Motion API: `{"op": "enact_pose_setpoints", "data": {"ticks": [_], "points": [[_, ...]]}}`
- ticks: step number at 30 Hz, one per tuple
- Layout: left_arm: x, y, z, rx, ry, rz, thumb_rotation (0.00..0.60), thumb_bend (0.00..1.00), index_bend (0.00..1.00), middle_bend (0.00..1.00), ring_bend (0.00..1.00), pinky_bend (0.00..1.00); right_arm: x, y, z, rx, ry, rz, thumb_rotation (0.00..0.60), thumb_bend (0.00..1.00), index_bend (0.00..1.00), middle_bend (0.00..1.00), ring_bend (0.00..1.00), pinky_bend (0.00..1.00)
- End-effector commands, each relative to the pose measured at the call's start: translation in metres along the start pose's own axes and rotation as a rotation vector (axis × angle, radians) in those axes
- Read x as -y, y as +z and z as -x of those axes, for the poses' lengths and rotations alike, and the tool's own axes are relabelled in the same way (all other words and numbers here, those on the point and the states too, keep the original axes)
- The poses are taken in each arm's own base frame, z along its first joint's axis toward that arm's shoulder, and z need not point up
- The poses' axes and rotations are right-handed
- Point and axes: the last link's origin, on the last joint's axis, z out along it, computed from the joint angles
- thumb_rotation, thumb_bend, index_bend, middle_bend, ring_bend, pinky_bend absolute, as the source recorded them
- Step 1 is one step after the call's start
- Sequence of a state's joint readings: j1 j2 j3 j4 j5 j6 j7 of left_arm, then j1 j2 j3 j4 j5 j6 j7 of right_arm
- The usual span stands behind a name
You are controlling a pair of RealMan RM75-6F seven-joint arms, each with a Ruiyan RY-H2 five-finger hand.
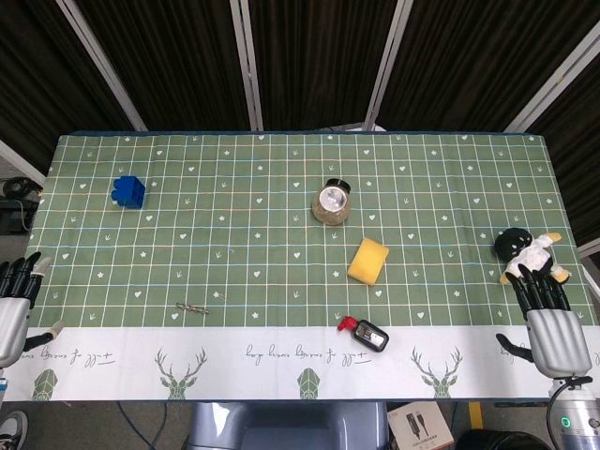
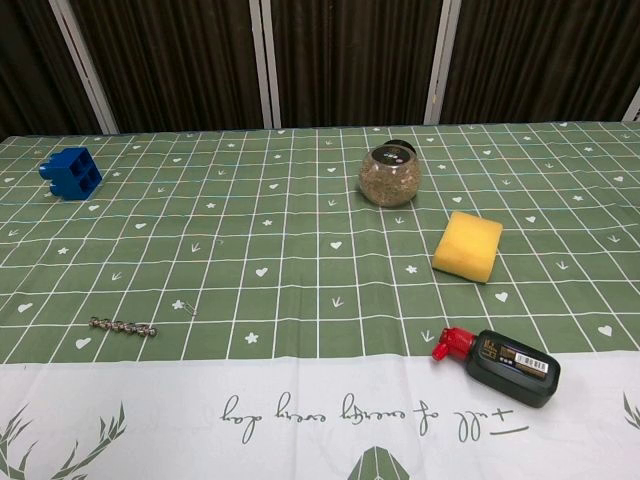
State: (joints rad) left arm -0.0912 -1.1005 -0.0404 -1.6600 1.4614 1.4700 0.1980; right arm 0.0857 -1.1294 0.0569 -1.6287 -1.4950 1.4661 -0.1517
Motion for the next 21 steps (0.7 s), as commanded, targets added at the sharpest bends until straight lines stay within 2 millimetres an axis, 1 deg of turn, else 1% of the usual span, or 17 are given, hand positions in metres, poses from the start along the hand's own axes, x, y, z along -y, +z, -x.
{"op": "enact_pose_setpoints", "data": {"ticks": [1, 21], "points": [[-0.0002, 0.0002, 0.0, 0.0, -0.001, 0.0, 0.6, 0.13, 0.0, 0.0, 0.0, 0.0, -0.0005, -0.0005, 0.0005, 0.002, -0.005, 0.001, 0.6, 0.1, 0.09, 0.0, 0.0, 0.07], [-0.0051, 0.0046, -0.0005, 0.0, -0.024, 0.021, 0.6, 0.14, 0.0, 0.0, 0.0, 0.0, -0.0041, -0.0036, 0.0001, 0.001, -0.017, 0.025, 0.6, 0.1, 0.09, 0.0, 0.0, 0.07]]}}
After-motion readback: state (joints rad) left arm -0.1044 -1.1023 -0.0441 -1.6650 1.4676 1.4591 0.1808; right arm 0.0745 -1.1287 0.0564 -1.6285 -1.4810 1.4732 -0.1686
